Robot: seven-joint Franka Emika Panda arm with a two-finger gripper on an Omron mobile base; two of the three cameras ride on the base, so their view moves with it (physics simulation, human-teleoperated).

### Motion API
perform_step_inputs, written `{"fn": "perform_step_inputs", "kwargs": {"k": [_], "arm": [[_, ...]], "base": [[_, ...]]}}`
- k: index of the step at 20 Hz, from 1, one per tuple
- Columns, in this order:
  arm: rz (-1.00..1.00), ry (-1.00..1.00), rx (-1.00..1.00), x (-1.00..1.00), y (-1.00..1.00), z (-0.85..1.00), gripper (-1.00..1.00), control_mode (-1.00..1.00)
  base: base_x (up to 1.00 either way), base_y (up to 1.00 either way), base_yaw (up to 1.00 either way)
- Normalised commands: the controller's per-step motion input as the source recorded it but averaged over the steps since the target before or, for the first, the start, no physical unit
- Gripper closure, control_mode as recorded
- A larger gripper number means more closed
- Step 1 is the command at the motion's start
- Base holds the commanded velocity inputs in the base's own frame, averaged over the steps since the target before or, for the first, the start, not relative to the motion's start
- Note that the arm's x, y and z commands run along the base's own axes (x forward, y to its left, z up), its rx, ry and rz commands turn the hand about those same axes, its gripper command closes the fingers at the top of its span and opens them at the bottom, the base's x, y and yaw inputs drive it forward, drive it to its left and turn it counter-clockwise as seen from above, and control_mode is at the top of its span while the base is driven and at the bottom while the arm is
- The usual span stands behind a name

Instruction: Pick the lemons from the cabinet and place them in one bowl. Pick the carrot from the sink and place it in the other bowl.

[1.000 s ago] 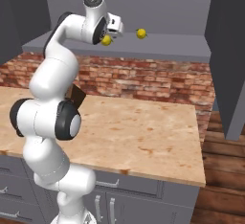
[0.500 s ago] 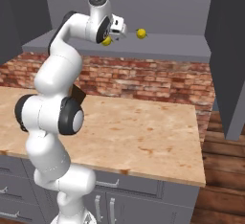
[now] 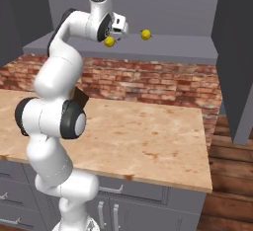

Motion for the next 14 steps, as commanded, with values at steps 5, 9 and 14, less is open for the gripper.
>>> {"fn": "perform_step_inputs", "kwargs": {"k": [5,9,14], "arm": [[0.0,0.0,0.0,-0.14,0.0,0.0,-1.0,-1.0],[0.0,0.0,0.0,-0.03,0.0,-0.01,-1.0,-1.0],[0.0,0.0,0.0,0.16,0.0,-0.02,-1.0,-1.0]], "base": [[0.0,0.0,0.0],[0.0,0.0,0.0],[0.0,0.0,0.0]]}}
